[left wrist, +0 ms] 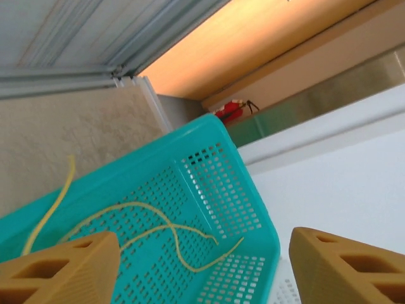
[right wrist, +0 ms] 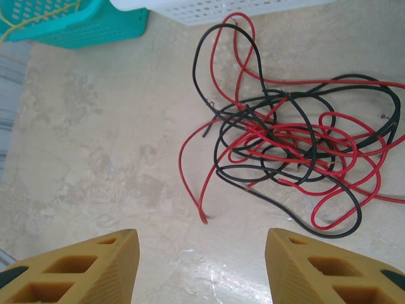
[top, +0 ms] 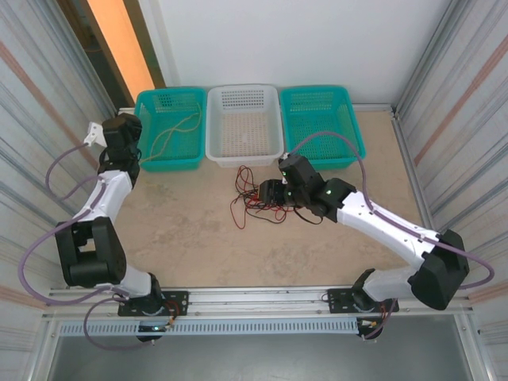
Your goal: Untangle the cables
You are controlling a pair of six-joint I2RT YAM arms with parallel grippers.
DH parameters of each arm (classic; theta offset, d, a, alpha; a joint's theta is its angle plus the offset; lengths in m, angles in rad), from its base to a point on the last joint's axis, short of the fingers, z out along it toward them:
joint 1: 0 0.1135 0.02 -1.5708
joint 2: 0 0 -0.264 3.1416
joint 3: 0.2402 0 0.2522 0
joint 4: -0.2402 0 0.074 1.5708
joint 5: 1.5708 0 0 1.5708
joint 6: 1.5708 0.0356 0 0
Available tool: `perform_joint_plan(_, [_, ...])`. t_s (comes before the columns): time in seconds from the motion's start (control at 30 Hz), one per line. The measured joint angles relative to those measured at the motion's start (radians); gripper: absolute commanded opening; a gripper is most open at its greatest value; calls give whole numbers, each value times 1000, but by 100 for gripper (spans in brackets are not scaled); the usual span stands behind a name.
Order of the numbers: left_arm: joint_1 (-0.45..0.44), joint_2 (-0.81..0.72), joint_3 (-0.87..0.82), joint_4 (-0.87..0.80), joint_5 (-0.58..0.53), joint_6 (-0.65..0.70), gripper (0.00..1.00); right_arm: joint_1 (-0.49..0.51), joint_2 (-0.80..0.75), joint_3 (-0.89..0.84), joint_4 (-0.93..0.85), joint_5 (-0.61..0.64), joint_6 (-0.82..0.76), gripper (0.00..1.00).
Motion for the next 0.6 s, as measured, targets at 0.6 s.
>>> perform_joint_plan(0.6, [-324,-459,106,-372,185,521,59,-76,-6,0,-59,30,-24,61])
